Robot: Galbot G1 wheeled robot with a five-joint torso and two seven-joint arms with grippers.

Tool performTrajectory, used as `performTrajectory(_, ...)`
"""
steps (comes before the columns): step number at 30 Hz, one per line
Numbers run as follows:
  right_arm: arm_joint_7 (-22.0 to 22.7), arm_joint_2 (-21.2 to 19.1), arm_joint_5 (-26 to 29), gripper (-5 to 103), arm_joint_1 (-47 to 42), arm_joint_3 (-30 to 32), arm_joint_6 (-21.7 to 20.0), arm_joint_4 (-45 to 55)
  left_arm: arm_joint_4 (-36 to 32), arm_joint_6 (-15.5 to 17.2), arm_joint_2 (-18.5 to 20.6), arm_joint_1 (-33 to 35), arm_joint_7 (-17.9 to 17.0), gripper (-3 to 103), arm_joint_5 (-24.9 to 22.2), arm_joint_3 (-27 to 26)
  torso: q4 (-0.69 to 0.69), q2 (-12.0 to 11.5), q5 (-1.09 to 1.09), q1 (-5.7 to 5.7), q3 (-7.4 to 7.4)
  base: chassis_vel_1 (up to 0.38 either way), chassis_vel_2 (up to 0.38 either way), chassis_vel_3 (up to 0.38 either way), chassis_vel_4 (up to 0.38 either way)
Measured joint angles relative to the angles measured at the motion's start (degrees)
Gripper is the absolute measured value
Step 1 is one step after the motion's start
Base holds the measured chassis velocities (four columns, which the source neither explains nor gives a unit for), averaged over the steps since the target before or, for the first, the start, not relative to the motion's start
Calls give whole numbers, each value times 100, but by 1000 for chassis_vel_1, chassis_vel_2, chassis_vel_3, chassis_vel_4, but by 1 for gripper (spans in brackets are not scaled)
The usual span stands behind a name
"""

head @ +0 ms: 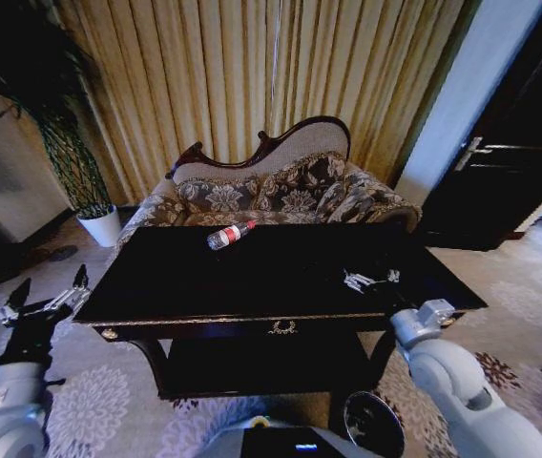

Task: Move to the front of the table and place the trash on the table into the trash bin.

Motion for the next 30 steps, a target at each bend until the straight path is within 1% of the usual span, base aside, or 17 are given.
performTrajectory(14,8,9,0,100,-9,9,2,4,0,24,-4,3,1,100,-1,-6,1,0,0,0,0,0,0,0,0)
performTrajectory(16,8,10,1,100,-11,9,3,4,0,-1,-4,-7,-1,100,11,7,1,0,0,0,0,0,0,0,0)
performTrajectory(18,10,-4,6,100,-7,10,4,1,0,-131,11,-35,-20,100,78,34,-1,0,0,0,0,0,0,0,0)
performTrajectory(25,13,-37,29,100,12,16,6,-11,0,-159,4,-13,-34,100,85,28,0,0,0,0,0,0,0,0,0)
performTrajectory(27,15,-44,32,100,12,16,6,-1,0,-149,5,-18,-89,100,84,21,0,0,0,-1,0,0,0,0,0)
performTrajectory(28,17,-55,44,100,12,18,6,16,0,-112,21,-24,-149,100,73,11,0,0,0,-1,0,0,0,0,0)
performTrajectory(29,36,-96,89,100,15,27,7,68,0,14,74,-46,-235,100,31,-46,0,0,0,-1,0,0,0,0,0)
performTrajectory(30,36,-96,89,100,15,27,7,68,0,14,74,-46,-235,100,31,-46,0,0,0,-1,0,0,0,0,0)
